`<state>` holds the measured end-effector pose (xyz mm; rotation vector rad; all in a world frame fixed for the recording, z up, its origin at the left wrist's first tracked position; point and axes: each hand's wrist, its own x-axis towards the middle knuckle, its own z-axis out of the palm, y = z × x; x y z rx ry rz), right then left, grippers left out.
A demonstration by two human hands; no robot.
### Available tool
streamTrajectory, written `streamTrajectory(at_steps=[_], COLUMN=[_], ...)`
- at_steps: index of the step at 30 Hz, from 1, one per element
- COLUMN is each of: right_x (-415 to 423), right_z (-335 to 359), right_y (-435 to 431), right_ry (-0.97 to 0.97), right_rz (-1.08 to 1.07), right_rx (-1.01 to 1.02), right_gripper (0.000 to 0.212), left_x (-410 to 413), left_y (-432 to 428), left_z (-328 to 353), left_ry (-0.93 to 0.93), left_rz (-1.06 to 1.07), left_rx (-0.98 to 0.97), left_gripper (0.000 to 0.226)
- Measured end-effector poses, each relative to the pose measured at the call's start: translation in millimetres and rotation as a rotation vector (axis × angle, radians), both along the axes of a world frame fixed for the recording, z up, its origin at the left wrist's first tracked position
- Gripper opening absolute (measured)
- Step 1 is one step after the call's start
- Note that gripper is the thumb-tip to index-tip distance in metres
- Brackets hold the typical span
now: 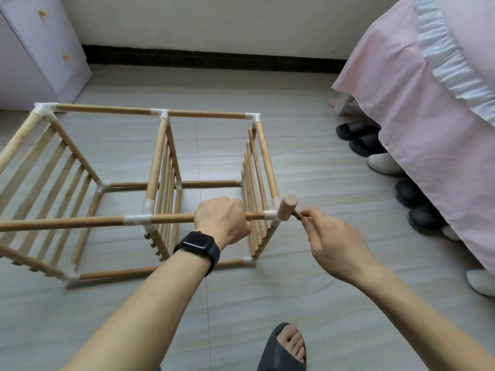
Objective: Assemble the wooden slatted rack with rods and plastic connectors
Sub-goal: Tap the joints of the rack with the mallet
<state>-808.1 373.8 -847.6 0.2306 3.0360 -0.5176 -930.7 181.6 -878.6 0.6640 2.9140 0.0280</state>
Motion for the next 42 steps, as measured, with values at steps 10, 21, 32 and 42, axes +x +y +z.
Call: streamTrajectory(at_steps=[10, 21, 32, 42], right_x=[-12.8, -23.0, -18.3, -27.9], right_z=[-4.1, 1.8, -0.5, 10.2], right_y=[-8.2, -17.4, -30.2, -32.2], right_ry=[0.024, 0.196, 0.033, 0.144], right_rz=[0.011, 0.034, -0.033, -0.175], right_rx=[0.048, 0.032, 0.113, -0.119], right_gripper=[0.026, 0.024, 0.024, 0.022], left_x=[-0.7, -0.1, 0.4, -10.7], left_y=[0.3, 0.0, -0.3, 21.3], left_z=[-2.3, -2.1, -1.6, 6.0], left_ry=[0.0, -0.005, 0.003, 0.0], left_rz=[0.002, 0.004, 0.005, -0.147], left_rx=[0.014, 0.018, 0.035, 0.142], left_gripper=[0.026, 0.026, 0.029, 0.013])
